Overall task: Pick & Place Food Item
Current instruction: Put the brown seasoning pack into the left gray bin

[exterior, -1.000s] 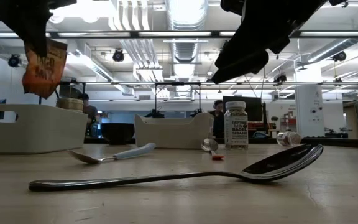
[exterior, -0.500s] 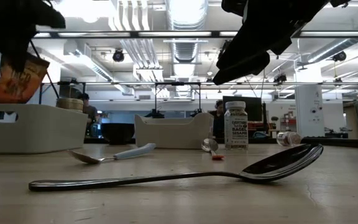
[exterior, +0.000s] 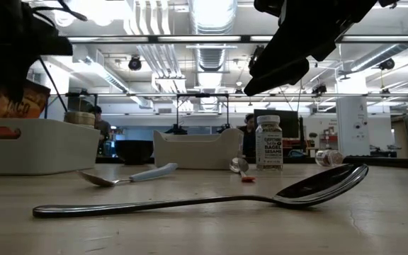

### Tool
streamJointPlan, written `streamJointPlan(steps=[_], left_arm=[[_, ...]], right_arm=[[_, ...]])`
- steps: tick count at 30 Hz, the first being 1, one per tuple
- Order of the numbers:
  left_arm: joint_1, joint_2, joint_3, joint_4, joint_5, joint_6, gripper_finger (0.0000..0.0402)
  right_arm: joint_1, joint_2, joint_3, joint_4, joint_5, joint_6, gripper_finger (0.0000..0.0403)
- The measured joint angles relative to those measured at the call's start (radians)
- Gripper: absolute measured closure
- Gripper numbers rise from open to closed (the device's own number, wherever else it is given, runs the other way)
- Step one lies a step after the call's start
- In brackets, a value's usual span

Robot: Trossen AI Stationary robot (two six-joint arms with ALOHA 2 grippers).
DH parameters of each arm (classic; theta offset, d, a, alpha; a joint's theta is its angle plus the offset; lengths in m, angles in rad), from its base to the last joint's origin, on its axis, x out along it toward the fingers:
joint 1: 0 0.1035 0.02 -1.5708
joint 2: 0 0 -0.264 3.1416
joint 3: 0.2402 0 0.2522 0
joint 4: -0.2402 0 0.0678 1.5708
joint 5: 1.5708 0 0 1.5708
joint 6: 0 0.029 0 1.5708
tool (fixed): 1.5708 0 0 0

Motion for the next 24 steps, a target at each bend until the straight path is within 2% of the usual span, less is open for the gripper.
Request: streamJointPlan(steps=[10, 24], left_arm=[[-0.001, -0.004, -0.096, 0.06, 0.001, -0.125, 0.0401], [0.0, -0.008, -0.159, 0.135, 0.069, -0.151, 0.0401]], right_arm=[[0.003, -0.001, 0.0, 0.0, -0.025, 0.0, 0.0119], [0.006, -0.001, 0.0, 0.001, -0.026, 0.0, 0.0119]])
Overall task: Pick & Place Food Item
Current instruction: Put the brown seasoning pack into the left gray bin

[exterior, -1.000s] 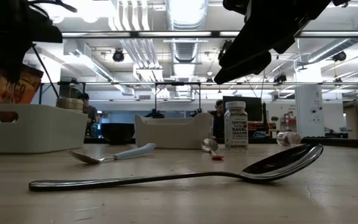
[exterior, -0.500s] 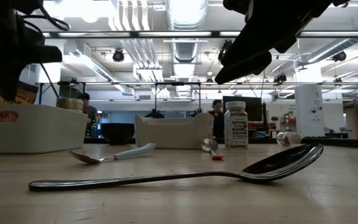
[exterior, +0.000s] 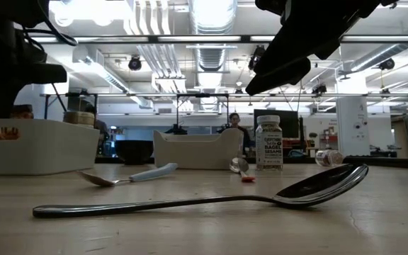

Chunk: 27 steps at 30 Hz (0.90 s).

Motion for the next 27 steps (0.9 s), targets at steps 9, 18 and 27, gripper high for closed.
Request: streamJointPlan(steps=[9, 18, 27], left_arm=[[0.0, -0.004, 0.016, 0.0, 0.018, 0.08, 0.0396], [0.0, -0.004, 0.028, -0.002, 0.025, 0.138, 0.0297], [-0.001, -0.004, 0.046, -0.002, 0.029, 0.139, 0.0202]], right_arm=[[0.0, 0.0, 0.0, -0.002, 0.0, 0.0, 0.0119], [0.0, 0.0, 0.0, -0.002, 0.0, 0.003, 0.0119], [0.0, 0.0, 0.0, -0.001, 0.001, 0.003, 0.0119]])
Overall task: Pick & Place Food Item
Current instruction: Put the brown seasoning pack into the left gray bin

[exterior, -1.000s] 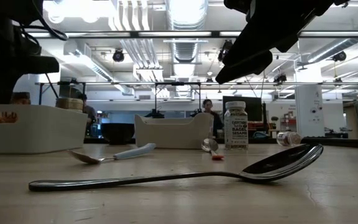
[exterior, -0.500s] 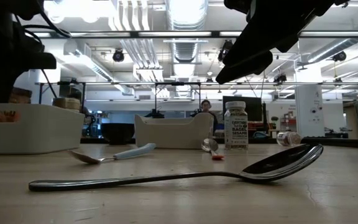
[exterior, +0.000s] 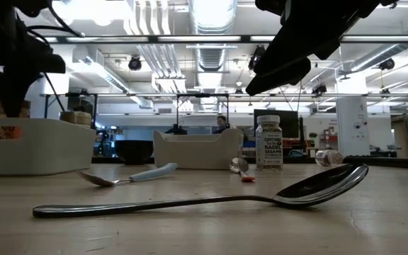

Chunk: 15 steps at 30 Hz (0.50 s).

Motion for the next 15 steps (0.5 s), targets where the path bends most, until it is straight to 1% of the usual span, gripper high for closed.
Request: streamJointPlan(steps=[3, 7, 12, 15], left_arm=[[0.0, 0.0, 0.026, 0.0, 0.0, 0.024, 0.0182], [0.0, 0.0, 0.058, -0.003, -0.001, 0.047, 0.0165], [0.0, 0.0, 0.079, -0.049, -0.001, 0.054, 0.0159], [0.0, 0.0, 0.093, -0.1, -0.001, 0.054, 0.0159]], right_arm=[[0.0, -0.007, 0.0, 0.003, 0.014, 0.004, 0.0119], [0.0, -0.019, 0.0, -0.001, 0.054, 0.011, 0.0119], [-0.001, -0.043, 0.0, -0.002, 0.072, 0.012, 0.0119], [0.0, -0.07, 0.0, -0.02, 0.118, 0.011, 0.0119]])
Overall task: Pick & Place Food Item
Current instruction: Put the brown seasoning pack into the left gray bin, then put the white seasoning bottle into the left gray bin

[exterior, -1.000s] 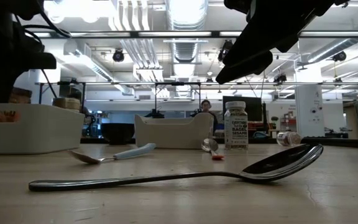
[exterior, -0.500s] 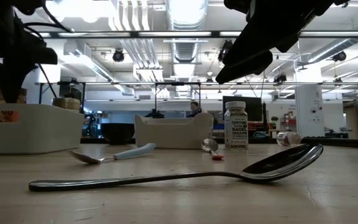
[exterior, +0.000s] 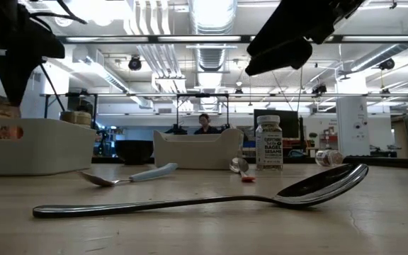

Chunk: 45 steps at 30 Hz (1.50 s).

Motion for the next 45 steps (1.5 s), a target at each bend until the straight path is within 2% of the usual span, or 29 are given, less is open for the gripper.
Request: streamJointPlan(steps=[5, 13, 15, 20, 24, 30, 33, 39, 45], left_arm=[[0.0, 0.0, 0.047, -0.078, 0.0, -0.007, 0.0159], [0.0, 0.0, 0.141, -0.099, -0.082, 0.016, 0.0159], [0.0, 0.0, 0.158, -0.09, -0.128, 0.016, 0.0159], [0.0, 0.001, 0.174, 0.014, -0.263, 0.049, 0.0159], [0.001, 0.001, 0.175, 0.168, -0.365, 0.186, 0.0159], [0.002, 0.001, 0.175, 0.374, -0.582, 0.435, 0.0159], [0.005, 0.001, 0.175, 0.446, -0.66, 0.523, 0.0159], [0.012, 0.001, 0.167, 0.473, -0.725, 0.566, 0.0159], [0.015, 0.002, 0.163, 0.468, -0.723, 0.595, 0.0159]], right_arm=[[-0.021, -0.071, 0.0, -0.091, 0.097, 0.003, 0.0119], [-0.147, -0.222, 0.0, -0.271, 0.101, 0.04, 0.0119], [-0.197, -0.254, 0.0, -0.315, 0.077, 0.047, 0.0119], [-0.344, -0.297, 0.001, -0.364, -0.083, 0.053, 0.0119], [-0.431, -0.295, 0.034, -0.435, -0.112, 0.029, 0.0119], [-0.461, -0.267, 0.044, -0.418, 0.024, 0.0, 0.0119], [-0.463, -0.24, 0.044, -0.423, 0.065, 0.045, 0.0119], [-0.504, -0.183, 0.04, -0.438, 0.073, 0.129, 0.0119], [-0.541, -0.118, 0.04, -0.444, 0.083, 0.241, 0.0119]])
